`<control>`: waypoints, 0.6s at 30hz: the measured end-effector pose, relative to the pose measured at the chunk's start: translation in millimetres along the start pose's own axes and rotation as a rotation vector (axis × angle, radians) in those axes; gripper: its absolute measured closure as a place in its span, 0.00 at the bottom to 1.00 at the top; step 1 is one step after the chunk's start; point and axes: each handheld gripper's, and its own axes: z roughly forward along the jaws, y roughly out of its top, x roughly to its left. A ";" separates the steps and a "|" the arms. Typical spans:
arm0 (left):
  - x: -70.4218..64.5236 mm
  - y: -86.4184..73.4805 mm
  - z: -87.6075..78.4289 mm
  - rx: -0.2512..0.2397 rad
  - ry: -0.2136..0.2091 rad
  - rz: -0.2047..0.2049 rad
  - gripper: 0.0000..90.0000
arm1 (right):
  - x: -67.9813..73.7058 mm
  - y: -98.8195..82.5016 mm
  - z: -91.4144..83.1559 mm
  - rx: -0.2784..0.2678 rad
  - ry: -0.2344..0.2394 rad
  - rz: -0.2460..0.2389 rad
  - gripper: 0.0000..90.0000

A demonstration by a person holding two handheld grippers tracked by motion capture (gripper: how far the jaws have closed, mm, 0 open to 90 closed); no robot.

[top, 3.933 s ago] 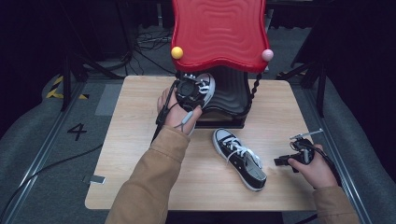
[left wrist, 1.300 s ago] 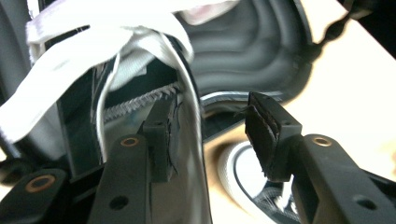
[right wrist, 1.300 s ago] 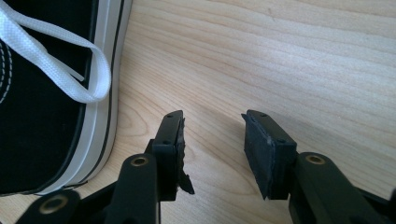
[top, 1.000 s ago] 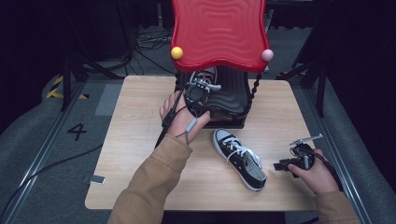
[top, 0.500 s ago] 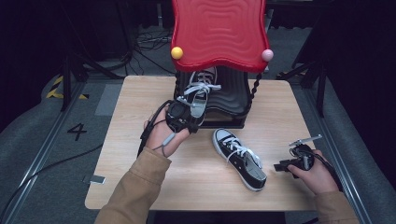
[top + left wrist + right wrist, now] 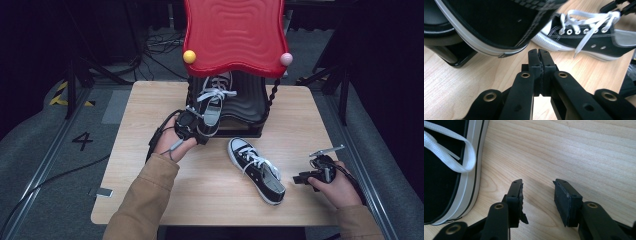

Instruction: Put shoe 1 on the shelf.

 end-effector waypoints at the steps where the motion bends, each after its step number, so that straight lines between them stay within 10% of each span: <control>1: 1.8 -0.1 3.1 0.006 0.004 -0.003 1.00 | 0.2 0.0 0.1 0.000 0.001 -0.001 0.66; 18: -11.9 10.2 22.9 -0.079 0.030 -0.013 1.00 | 3.1 3.8 3.1 -0.003 0.001 -0.015 0.66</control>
